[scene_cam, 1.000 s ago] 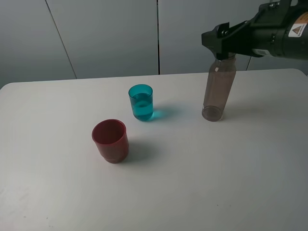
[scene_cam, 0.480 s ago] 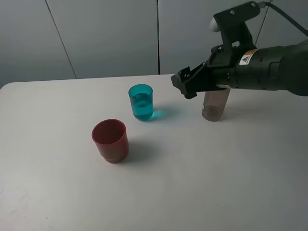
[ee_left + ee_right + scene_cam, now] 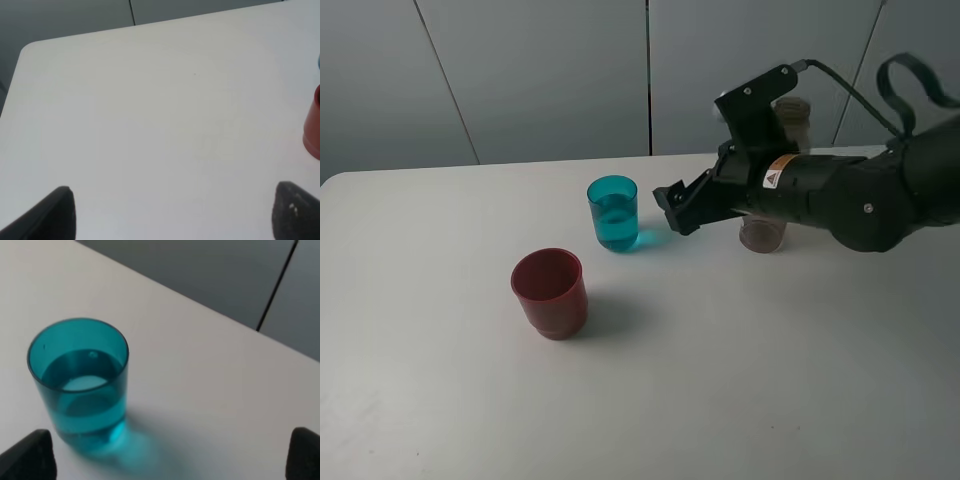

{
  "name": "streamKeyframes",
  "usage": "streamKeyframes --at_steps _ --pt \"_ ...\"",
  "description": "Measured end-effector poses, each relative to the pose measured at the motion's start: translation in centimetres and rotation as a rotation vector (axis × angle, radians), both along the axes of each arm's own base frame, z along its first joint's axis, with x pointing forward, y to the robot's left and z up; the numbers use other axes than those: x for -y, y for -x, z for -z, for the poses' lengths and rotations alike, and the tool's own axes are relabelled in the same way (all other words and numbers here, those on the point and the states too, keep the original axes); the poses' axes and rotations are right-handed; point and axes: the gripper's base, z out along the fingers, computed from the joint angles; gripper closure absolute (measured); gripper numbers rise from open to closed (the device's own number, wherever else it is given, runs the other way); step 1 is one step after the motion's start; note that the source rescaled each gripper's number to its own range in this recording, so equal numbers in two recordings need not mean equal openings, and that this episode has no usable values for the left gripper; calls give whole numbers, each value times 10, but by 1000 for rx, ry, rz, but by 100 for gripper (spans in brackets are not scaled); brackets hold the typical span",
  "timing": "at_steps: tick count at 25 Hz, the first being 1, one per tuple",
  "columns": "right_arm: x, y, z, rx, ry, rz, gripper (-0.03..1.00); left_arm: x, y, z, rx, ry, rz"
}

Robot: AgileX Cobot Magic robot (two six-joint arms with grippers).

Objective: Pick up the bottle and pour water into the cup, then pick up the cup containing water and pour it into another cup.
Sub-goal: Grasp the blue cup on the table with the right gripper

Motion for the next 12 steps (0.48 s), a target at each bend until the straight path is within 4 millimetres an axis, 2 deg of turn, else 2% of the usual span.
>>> streamKeyframes --at_steps 4,12 --pt "-11 -7 9 93 -118 -49 -3 0 0 0 0 0 0" --pt "-29 -17 39 106 -161 -140 -3 0 0 0 0 2 -1"
